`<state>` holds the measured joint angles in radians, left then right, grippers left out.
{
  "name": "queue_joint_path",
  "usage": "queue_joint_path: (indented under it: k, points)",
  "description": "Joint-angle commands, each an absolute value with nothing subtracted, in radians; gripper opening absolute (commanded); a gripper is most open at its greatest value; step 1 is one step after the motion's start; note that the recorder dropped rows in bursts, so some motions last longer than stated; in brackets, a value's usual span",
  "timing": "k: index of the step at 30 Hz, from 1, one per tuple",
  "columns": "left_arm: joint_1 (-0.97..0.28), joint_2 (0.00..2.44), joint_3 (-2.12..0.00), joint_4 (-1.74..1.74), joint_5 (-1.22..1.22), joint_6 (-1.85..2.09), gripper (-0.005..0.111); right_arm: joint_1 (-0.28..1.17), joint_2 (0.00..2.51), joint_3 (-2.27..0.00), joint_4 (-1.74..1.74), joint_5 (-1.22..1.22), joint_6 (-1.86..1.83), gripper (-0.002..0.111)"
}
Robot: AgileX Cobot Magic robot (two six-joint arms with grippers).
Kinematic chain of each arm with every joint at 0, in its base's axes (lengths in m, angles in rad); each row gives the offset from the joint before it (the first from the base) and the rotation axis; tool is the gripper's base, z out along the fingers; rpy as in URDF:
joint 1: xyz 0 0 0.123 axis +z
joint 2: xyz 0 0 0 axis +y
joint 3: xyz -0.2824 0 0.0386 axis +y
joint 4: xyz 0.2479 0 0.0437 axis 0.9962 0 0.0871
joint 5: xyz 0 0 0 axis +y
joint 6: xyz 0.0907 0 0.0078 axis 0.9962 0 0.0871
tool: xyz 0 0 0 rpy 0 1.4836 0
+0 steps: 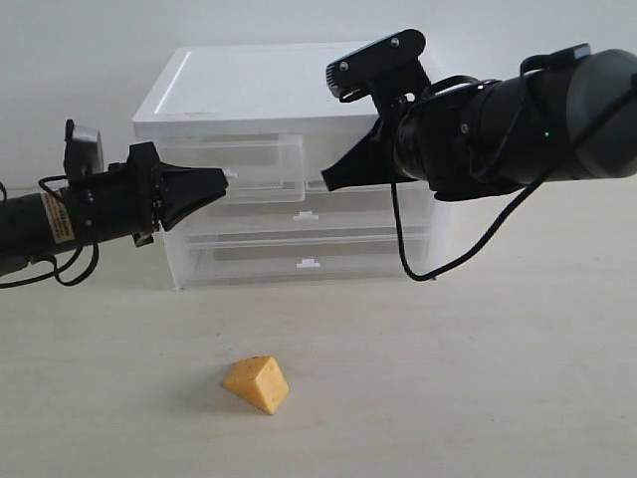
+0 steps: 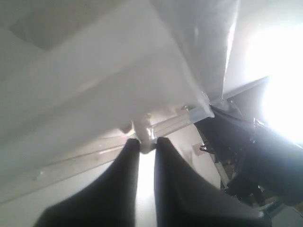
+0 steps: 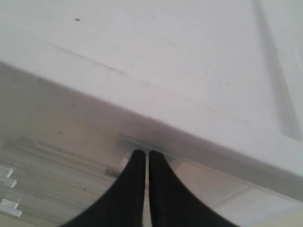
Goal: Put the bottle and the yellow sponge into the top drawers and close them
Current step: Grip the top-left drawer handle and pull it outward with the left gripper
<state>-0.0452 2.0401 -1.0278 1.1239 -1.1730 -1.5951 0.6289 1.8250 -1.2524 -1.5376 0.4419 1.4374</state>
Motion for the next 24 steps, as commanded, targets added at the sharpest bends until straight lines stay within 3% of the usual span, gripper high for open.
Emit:
queue_joint_path:
  k: [1, 10, 18, 20, 22, 24]
  points:
    - [-0.045, 1.979, -0.96, 1.141, -1.221, -1.561, 0.004, 0.627, 1.826, -1.256, -1.555, 0.433, 1.444, 0.0]
    - [-0.045, 1.91, -0.791, 1.096, -1.221, -1.469, 0.004, 0.627, 1.826, -1.256, -1.555, 0.433, 1.449, 0.0]
    - [-0.045, 1.908, -0.773, 1.103, -1.221, -1.465, 0.004, 0.627, 1.826, -1.256, -1.553, 0.433, 1.458, 0.0]
    - [-0.045, 1.908, -0.773, 1.109, -1.221, -1.465, 0.011, 0.627, 1.826, -1.256, -1.553, 0.433, 1.458, 0.0]
    - [-0.045, 1.908, -0.773, 1.125, -1.221, -1.465, 0.025, 0.627, 1.826, -1.256, -1.553, 0.433, 1.458, 0.0]
    - [-0.045, 1.908, -0.773, 1.155, -1.221, -1.465, 0.048, 0.627, 1.826, -1.256, -1.553, 0.433, 1.458, 0.0]
